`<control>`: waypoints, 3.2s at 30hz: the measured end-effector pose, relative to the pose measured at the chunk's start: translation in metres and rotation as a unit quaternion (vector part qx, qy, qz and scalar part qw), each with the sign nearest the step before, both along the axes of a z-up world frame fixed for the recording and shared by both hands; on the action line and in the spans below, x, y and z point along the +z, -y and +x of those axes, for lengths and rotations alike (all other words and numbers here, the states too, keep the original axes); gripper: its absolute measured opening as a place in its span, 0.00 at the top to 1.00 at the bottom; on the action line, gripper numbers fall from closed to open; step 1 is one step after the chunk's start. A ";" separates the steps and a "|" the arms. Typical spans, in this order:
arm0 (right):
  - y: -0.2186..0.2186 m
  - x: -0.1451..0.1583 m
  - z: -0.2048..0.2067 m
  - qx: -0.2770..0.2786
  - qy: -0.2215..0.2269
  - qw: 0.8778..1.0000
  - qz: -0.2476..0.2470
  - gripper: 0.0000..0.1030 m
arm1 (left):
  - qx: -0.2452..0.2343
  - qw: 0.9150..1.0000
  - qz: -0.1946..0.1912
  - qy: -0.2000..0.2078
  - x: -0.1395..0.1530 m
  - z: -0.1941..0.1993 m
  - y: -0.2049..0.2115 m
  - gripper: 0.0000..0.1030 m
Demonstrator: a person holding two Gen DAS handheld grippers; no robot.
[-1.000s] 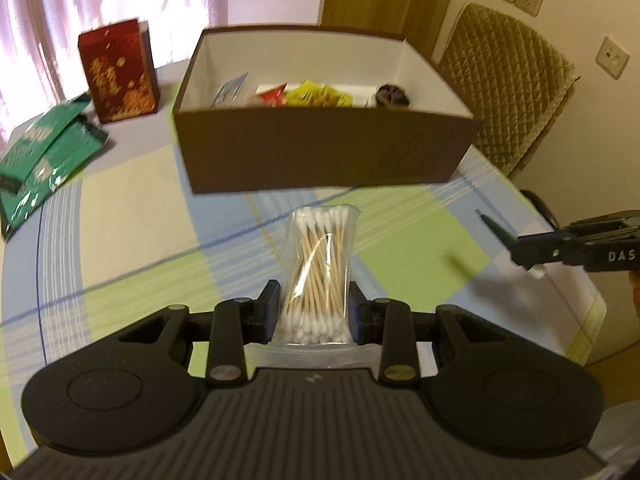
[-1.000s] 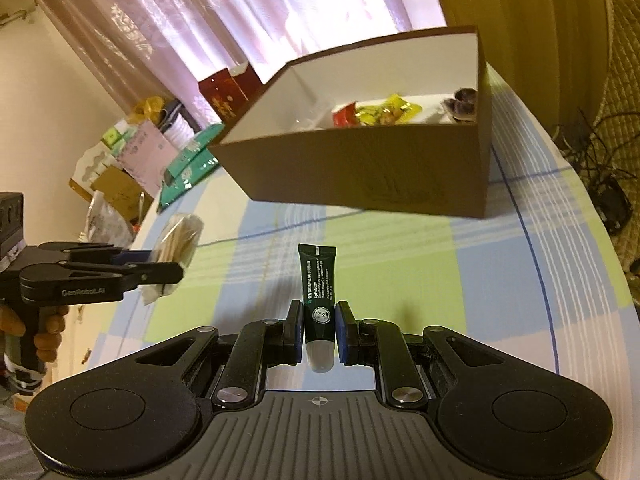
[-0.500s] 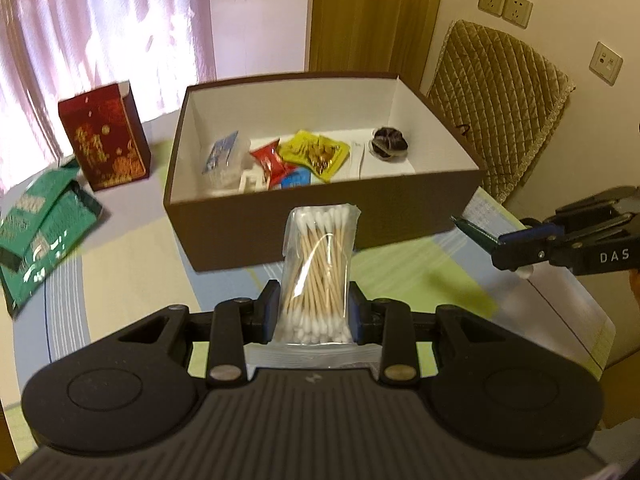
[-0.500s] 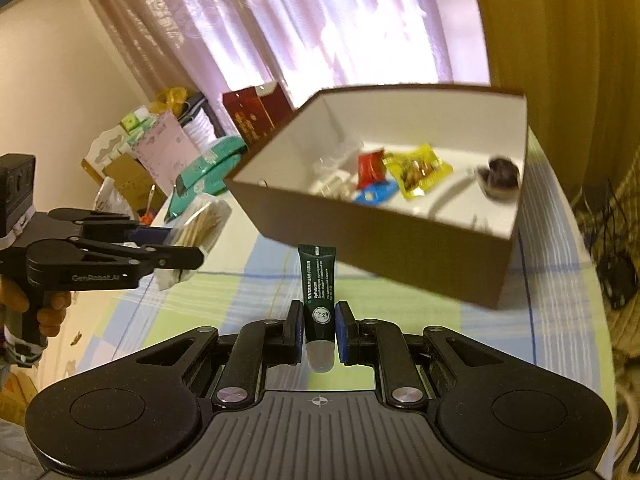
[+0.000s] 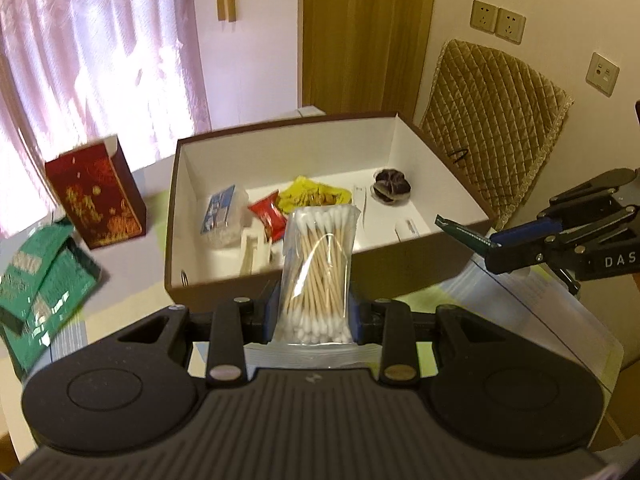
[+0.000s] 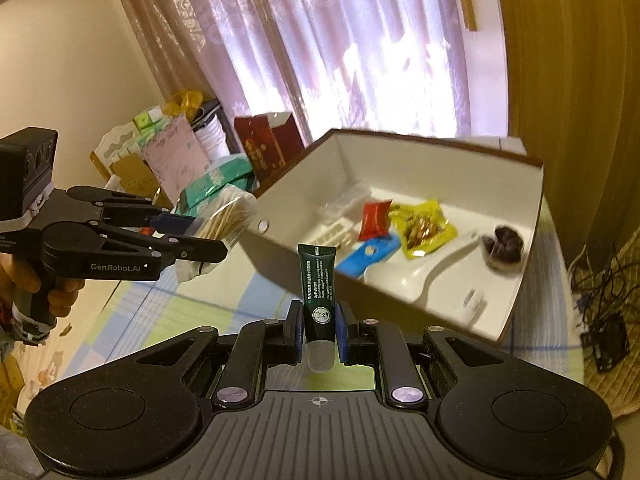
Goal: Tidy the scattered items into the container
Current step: 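Carry the swab bag with left tool while right tool carries the tube over the box, then open the left tool to drop the cotton swab bag into the box, then lower the green tube into the box and open the right tool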
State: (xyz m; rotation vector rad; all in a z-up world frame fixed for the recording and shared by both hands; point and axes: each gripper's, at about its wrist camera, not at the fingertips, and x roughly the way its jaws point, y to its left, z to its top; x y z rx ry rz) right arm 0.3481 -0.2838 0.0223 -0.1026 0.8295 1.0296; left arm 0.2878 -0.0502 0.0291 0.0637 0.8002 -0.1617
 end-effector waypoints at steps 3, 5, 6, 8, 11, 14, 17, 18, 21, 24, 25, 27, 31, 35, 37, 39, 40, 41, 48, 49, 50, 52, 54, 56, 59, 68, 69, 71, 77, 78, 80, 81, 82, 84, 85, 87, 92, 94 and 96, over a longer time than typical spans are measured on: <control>0.000 0.008 0.013 -0.005 0.010 1.000 0.005 0.82 | -0.005 1.000 0.007 0.008 0.007 0.012 -0.004 0.72; 0.001 0.013 0.023 -0.012 0.018 1.000 0.008 0.82 | -0.008 1.000 0.014 0.014 0.011 0.020 -0.006 0.72; 0.002 0.015 0.028 -0.016 0.021 1.000 0.009 0.82 | -0.010 1.000 0.017 0.016 0.013 0.024 -0.007 0.72; 0.002 0.017 0.039 -0.025 0.025 0.999 0.010 0.82 | -0.011 1.000 0.022 0.018 0.015 0.033 -0.010 0.72; 0.003 0.015 0.056 -0.036 0.023 0.999 0.007 0.82 | -0.014 0.999 0.033 0.017 0.013 0.046 -0.012 0.72; 0.001 0.010 0.070 -0.040 0.016 0.999 -0.001 0.82 | -0.020 0.999 0.041 0.012 0.007 0.059 -0.013 0.72; -0.002 0.005 0.081 -0.039 0.011 0.999 -0.016 0.82 | -0.025 0.999 0.048 0.004 0.001 0.071 -0.014 0.72; -0.004 0.004 0.084 -0.038 0.011 0.999 -0.021 0.82 | -0.026 0.998 0.049 0.002 -0.001 0.075 -0.014 0.72; -0.008 0.003 0.094 -0.029 0.009 0.999 -0.035 0.82 | -0.031 0.998 0.049 -0.004 -0.004 0.086 -0.015 0.72; -0.015 0.001 0.104 -0.003 0.012 0.998 -0.061 0.82 | -0.043 0.998 0.048 -0.011 -0.007 0.097 -0.015 0.72; -0.018 0.000 0.107 0.007 0.011 0.997 -0.072 0.82 | -0.049 0.998 0.047 -0.015 -0.008 0.100 -0.015 0.72; -0.023 -0.004 0.115 0.022 0.009 0.995 -0.092 0.82 | -0.061 0.997 0.044 -0.022 -0.010 0.106 -0.016 0.72; -0.031 -0.012 0.126 0.048 0.003 0.991 -0.125 0.82 | -0.073 0.996 0.038 -0.044 -0.016 0.118 -0.019 0.72; -0.043 -0.021 0.132 0.081 -0.008 0.985 -0.155 0.82 | -0.076 0.994 0.036 -0.063 -0.021 0.131 -0.021 0.72; -0.047 -0.025 0.135 0.090 -0.014 0.982 -0.165 0.82 | -0.078 0.994 0.035 -0.066 -0.022 0.134 -0.021 0.72; -0.052 -0.030 0.138 0.102 -0.020 0.978 -0.179 0.82 | -0.080 0.994 0.031 -0.068 -0.023 0.137 -0.021 0.74; -0.054 -0.033 0.140 0.108 -0.023 0.976 -0.187 0.82 | -0.081 0.994 0.029 -0.069 -0.023 0.137 -0.021 0.79; -0.056 -0.036 0.141 0.116 -0.025 0.974 -0.195 0.82 | -0.082 0.994 0.026 -0.070 -0.024 0.137 -0.021 0.82; -0.072 -0.056 0.144 0.152 -0.039 0.958 -0.242 0.82 | -0.083 0.992 0.022 -0.090 -0.037 0.145 -0.020 0.84; -0.072 -0.058 0.145 0.155 -0.043 0.956 -0.243 0.82 | -0.082 0.992 0.020 -0.092 -0.039 0.145 -0.021 0.84; -0.073 -0.061 0.144 0.159 -0.045 0.955 -0.246 0.82 | -0.080 0.992 0.020 -0.093 -0.040 0.145 -0.021 0.84; -0.073 -0.066 0.144 0.165 -0.047 0.951 -0.255 0.82 | -0.079 0.992 0.021 -0.095 -0.042 0.144 -0.023 0.84; -0.075 -0.071 0.145 0.170 -0.049 0.948 -0.266 0.82 | -0.077 0.992 0.024 -0.097 -0.044 0.144 -0.025 0.84; -0.076 -0.075 0.145 0.178 -0.049 0.943 -0.278 0.82 | -0.072 0.992 0.025 -0.101 -0.046 0.145 -0.027 0.84; -0.081 -0.079 0.146 0.189 -0.050 0.936 -0.293 0.82 | -0.070 0.991 0.027 -0.108 -0.050 0.146 -0.028 0.84; -0.097 -0.094 0.143 0.224 -0.067 0.914 -0.333 0.82 | -0.066 0.990 0.028 -0.119 -0.055 0.149 -0.030 0.83; -0.099 -0.096 0.144 0.225 -0.072 0.912 -0.337 0.81 | -0.065 0.990 0.027 -0.123 -0.056 0.149 -0.031 0.83; -0.100 -0.099 0.149 0.225 -0.093 0.911 -0.334 0.81 | -0.061 0.989 0.026 -0.132 -0.058 0.151 -0.032 0.82; -0.102 -0.106 0.159 0.210 -0.155 0.910 -0.321 0.81 | -0.053 0.988 0.027 -0.143 -0.060 0.153 -0.034 0.75; -0.102 -0.107 0.160 0.206 -0.160 0.910 -0.321 0.81 | -0.052 0.988 0.027 -0.144 -0.060 0.153 -0.034 0.74; -0.102 -0.107 0.162 0.201 -0.164 0.911 -0.320 0.81 | -0.052 0.987 0.027 -0.149 -0.061 0.154 -0.035 0.70; -0.102 -0.108 0.162 0.198 -0.167 0.912 -0.319 0.81 | -0.052 0.987 0.028 -0.150 -0.061 0.154 -0.036 0.68; -0.101 -0.108 0.163 0.195 -0.169 0.912 -0.319 0.81 | -0.052 0.987 0.029 -0.152 -0.062 0.153 -0.036 0.66; -0.100 -0.108 0.165 0.183 -0.166 0.915 -0.319 0.52 | -0.051 0.986 0.031 -0.155 -0.062 0.153 -0.037 0.65; -0.099 -0.106 0.166 0.175 -0.161 0.918 -0.317 0.31 | -0.050 0.986 0.032 -0.157 -0.062 0.154 -0.037 0.63; -0.099 -0.098 0.166 0.183 -0.159 0.925 -0.292 0.21 | -0.047 0.985 0.034 -0.160 -0.061 0.154 -0.038 0.58; -0.104 -0.092 0.160 0.164 -0.149 0.929 -0.296 0.20 | -0.042 0.985 0.042 -0.163 -0.058 0.153 -0.037 0.40; -0.103 -0.092 0.159 0.152 -0.149 0.932 -0.294 0.20 | -0.043 0.984 0.045 -0.164 -0.056 0.152 -0.035 0.33; -0.101 -0.091 0.158 0.140 -0.149 0.934 -0.292 0.15 | -0.039 0.984 0.049 -0.168 -0.055 0.150 -0.034 0.23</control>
